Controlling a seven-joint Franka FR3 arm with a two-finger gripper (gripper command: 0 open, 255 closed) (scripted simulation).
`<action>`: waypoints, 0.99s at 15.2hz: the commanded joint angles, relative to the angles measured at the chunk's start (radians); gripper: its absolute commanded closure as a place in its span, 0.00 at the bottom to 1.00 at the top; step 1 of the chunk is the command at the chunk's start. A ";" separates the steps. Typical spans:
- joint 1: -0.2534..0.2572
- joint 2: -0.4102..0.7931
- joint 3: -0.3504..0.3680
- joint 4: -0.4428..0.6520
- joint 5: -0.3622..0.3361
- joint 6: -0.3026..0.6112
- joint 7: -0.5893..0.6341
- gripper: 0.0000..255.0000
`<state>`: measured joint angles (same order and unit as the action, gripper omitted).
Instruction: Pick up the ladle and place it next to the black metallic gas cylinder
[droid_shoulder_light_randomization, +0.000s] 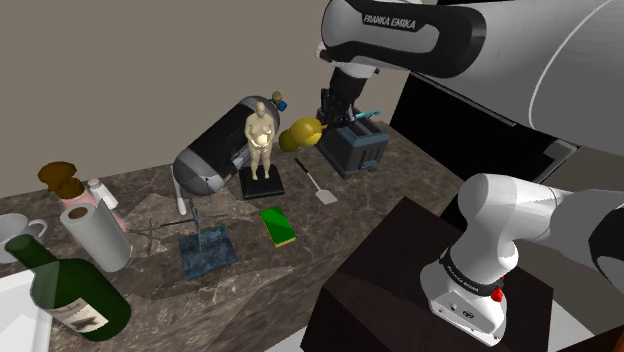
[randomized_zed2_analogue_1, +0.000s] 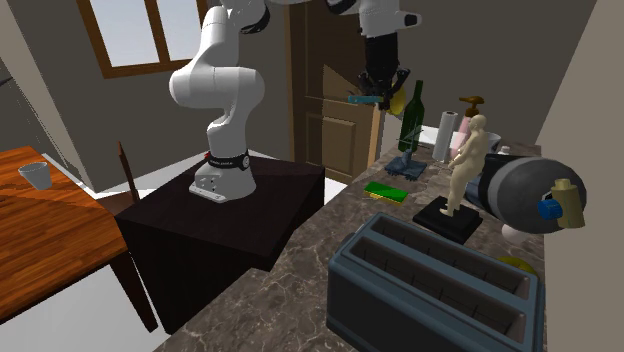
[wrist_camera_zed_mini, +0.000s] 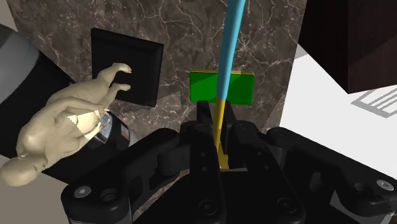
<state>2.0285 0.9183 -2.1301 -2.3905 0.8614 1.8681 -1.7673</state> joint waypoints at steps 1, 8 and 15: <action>0.000 -0.002 0.022 -0.015 0.016 0.022 -0.001 1.00; -0.006 -0.013 0.095 -0.072 0.072 0.104 -0.023 1.00; -0.024 -0.035 0.181 -0.118 0.133 0.189 -0.049 1.00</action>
<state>2.0087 0.8871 -1.9636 -2.5039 0.9849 2.0443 -1.8134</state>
